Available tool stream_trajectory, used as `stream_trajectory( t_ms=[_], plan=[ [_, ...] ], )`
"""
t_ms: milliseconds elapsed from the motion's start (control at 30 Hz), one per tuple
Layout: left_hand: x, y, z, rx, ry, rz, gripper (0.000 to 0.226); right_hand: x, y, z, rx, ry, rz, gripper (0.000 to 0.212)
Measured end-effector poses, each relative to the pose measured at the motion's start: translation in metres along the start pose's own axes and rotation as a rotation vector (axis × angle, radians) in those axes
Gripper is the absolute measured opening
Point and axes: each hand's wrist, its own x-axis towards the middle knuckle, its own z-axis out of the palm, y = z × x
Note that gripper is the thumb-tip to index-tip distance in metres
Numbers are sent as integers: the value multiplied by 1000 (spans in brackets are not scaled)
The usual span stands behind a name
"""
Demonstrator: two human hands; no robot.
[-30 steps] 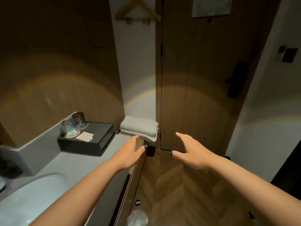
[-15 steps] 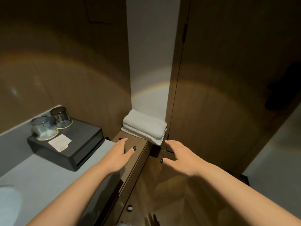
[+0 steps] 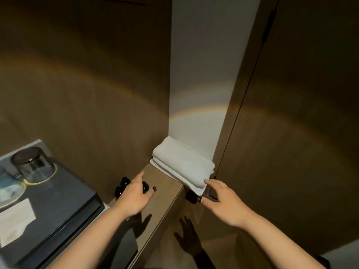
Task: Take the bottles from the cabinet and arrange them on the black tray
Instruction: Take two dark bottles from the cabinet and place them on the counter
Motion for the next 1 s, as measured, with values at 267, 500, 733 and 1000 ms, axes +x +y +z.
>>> stream_trajectory(
  t_ms=[267, 500, 733, 1000],
  plan=[
    [96, 33, 23, -81, 87, -97, 80, 131, 28, -47, 14, -120, -94, 78],
    [148, 28, 44, -247, 144, -317, 95, 239, 29, -59, -76, -248, -240, 74],
    [168, -16, 44, -328, 193, -502, 91, 313, -2, -14, -99, -462, -320, 72],
    [192, -75, 49, -369, 259, -650, 78, 381, -18, 63, -85, -697, -302, 73]
  ],
)
